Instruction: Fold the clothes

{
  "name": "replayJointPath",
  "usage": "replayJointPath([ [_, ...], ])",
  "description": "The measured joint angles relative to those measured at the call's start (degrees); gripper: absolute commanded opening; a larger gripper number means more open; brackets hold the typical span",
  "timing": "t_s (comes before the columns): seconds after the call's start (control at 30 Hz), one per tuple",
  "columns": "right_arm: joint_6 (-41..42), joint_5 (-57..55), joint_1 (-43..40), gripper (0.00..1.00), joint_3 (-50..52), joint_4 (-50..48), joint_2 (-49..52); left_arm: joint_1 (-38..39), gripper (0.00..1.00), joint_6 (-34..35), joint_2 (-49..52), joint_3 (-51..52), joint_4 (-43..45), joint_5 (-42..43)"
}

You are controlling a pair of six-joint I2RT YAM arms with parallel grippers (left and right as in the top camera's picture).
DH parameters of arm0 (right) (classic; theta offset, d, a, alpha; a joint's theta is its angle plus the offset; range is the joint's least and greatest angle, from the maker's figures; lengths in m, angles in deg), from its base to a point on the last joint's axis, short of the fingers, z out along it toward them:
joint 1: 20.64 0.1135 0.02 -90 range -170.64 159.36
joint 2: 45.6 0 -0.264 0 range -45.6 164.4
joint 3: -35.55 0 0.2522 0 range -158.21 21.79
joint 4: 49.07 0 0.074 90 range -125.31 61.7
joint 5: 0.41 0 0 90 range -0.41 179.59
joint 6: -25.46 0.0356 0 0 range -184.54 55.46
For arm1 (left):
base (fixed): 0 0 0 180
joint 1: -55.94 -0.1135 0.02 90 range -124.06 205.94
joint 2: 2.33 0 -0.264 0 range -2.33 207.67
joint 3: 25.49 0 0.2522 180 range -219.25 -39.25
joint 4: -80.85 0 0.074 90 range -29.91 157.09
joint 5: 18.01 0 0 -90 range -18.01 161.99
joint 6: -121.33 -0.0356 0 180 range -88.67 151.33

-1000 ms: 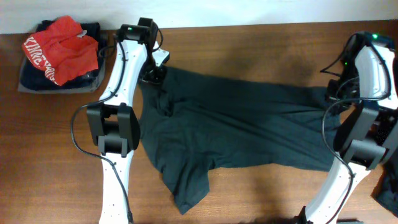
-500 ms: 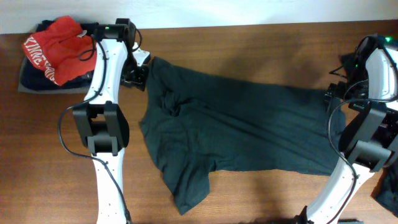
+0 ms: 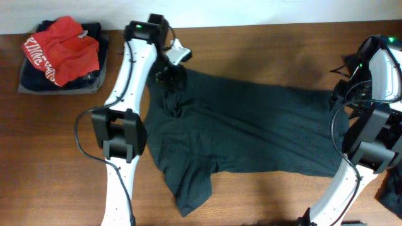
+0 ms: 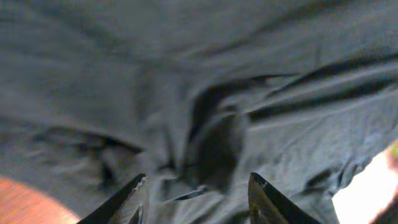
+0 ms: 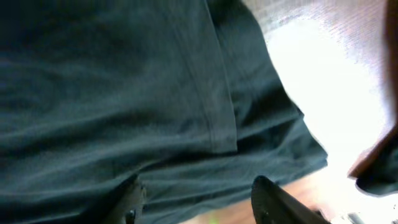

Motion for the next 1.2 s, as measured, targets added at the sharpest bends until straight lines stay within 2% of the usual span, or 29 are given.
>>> replayJointPath([
  [0.1, -0.02, 0.04, 0.0, 0.59, 0.13, -1.22, 0.0, 2.27, 0.43, -0.15, 0.0, 0.0, -0.09, 0.17],
  [0.33, -0.07, 0.2, 0.0, 0.59, 2.56, -3.13, 0.0, 5.16, 0.24, 1.11, 0.04, 0.5, 2.01, -1.75],
  [0.43, -0.13, 0.2, 0.0, 0.53, 2.6, -3.89, 0.0, 4.83, 0.2, 1.49, 0.07, 1.6, 3.19, -2.43],
  [0.63, -0.28, 0.33, 0.0, 0.32, 2.62, -6.93, 0.0, 3.8, 0.19, 1.95, 0.09, 5.66, 6.05, -3.34],
  [0.93, -3.04, 2.8, 0.0, 0.32, 2.71, -12.59, 0.0, 1.4, 0.19, 3.65, 0.17, 12.5, 8.66, -5.97],
  [1.2, -3.72, 5.68, 0.0, 0.29, 2.71, -15.26, 0.0, 0.55, 0.19, 3.8, 0.17, 14.19, 9.46, -6.56],
])
